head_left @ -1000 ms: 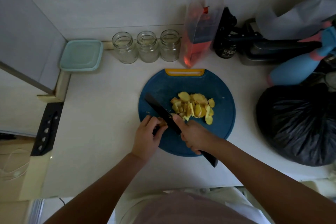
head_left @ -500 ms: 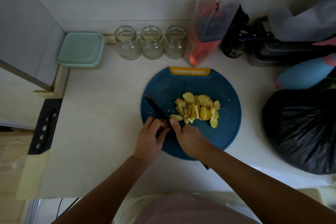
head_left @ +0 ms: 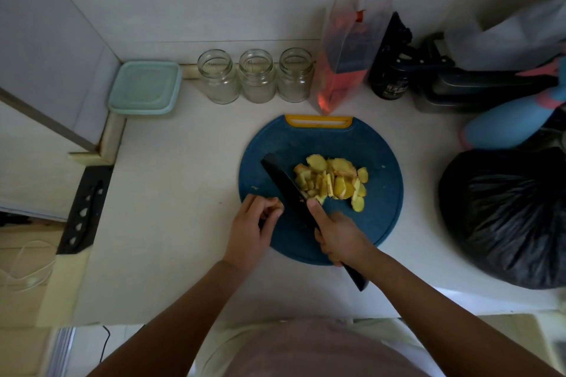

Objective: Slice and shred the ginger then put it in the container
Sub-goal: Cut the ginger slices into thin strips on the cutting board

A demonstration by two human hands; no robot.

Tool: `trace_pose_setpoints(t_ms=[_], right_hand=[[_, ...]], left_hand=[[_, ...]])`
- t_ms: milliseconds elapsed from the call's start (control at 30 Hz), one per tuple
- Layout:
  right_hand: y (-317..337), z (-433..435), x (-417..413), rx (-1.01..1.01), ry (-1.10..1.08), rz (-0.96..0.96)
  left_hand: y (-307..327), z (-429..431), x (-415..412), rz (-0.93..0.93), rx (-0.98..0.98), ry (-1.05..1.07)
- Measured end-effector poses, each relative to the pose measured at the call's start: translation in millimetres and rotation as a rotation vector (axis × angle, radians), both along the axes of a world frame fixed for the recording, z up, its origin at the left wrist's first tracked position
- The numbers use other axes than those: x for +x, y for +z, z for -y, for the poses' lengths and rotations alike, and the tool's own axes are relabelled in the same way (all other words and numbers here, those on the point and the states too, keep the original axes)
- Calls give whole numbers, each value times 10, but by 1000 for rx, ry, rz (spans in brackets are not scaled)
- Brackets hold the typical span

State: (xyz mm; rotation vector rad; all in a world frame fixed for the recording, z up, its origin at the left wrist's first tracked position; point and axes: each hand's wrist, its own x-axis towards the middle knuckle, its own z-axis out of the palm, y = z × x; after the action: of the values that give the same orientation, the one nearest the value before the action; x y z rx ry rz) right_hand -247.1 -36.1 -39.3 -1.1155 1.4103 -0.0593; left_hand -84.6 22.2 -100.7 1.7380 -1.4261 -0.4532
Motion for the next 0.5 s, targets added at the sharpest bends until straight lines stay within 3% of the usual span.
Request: trace_pose_setpoints(t_ms=[233, 500], right_hand=[[55, -102, -11, -112, 95, 5], [116, -120, -9, -103, 94, 24]], left_hand=[[-1, -5, -8, -1, -3, -5], [1, -2, -15, 20, -17, -20]])
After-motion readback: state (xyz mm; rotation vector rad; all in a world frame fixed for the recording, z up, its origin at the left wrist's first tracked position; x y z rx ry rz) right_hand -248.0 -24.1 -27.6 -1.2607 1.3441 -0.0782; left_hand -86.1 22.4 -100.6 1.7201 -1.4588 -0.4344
